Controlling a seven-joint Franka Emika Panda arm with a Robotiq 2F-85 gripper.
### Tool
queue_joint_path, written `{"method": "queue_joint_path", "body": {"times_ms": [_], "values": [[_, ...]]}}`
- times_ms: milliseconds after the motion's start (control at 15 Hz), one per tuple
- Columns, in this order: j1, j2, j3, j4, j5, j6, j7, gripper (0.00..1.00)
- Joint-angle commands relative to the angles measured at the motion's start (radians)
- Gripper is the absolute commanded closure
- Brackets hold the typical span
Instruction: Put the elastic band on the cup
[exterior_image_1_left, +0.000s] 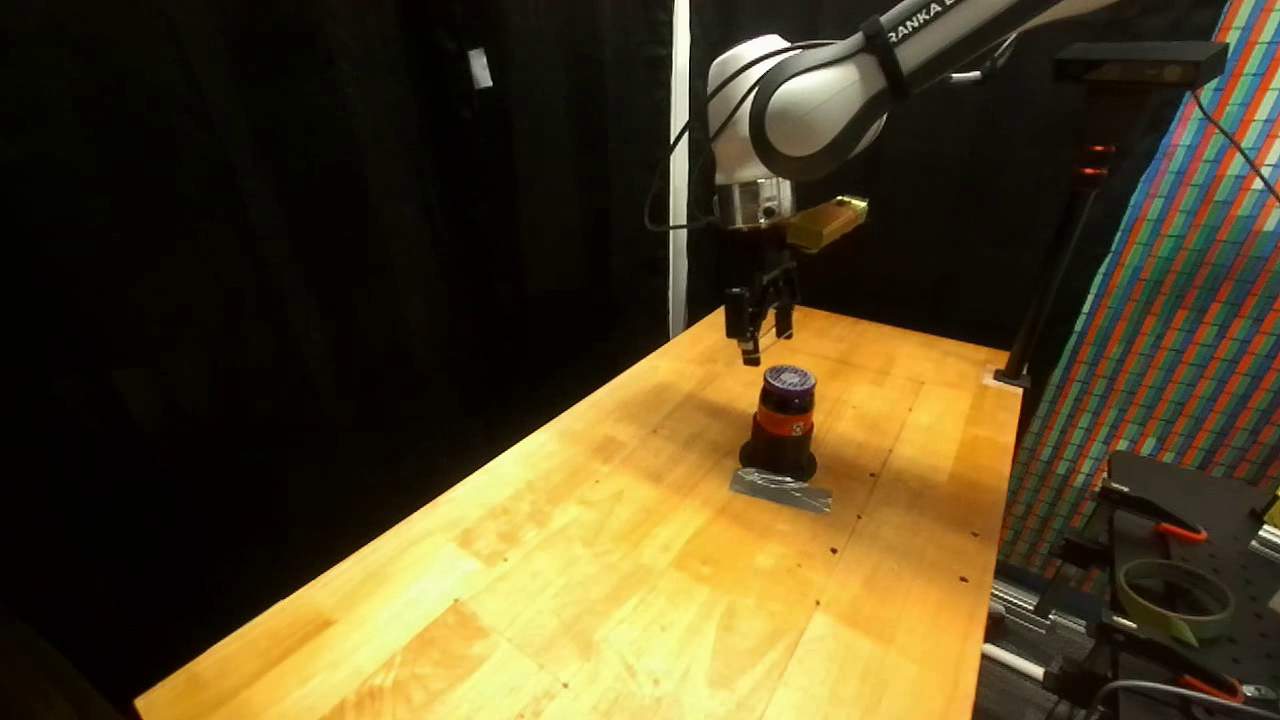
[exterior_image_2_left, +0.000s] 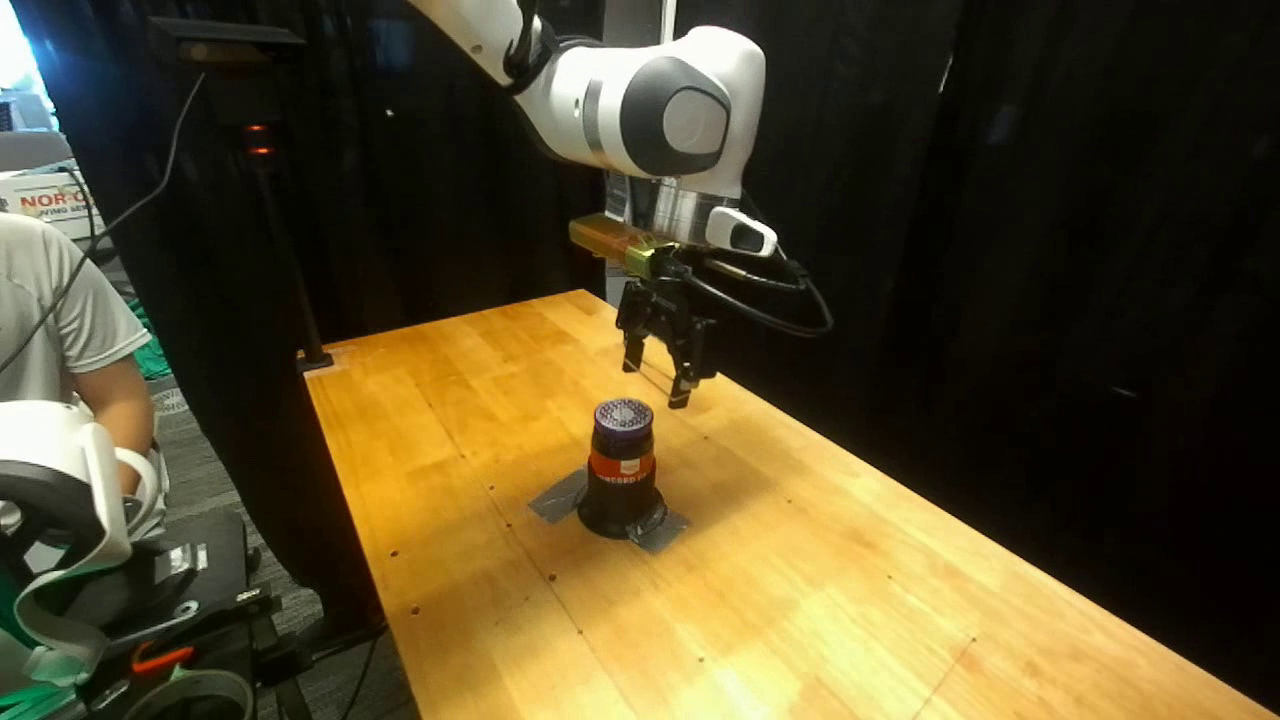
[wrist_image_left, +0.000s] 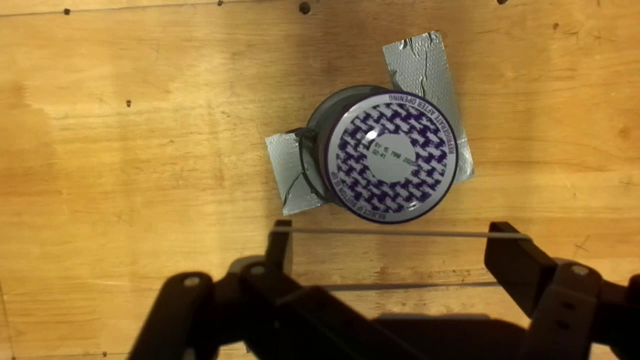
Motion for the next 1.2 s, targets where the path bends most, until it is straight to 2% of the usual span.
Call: {"method": "queue_joint_path", "body": {"times_ms": [0, 200, 667, 1133], "values": [[0.016, 0.028, -0.007, 0.012, -0.026, 0.027, 0.021, 0.00], [0.013, 0.039, -0.005, 0.007, -0.018, 0.016, 0.015, 0.00], [0.013, 0.052, -0.006, -0.027, -0.015, 0.079, 0.017, 0.00], [0.012, 0.074, -0.001, -0.026, -0.009, 0.009, 0.006, 0.00]]}}
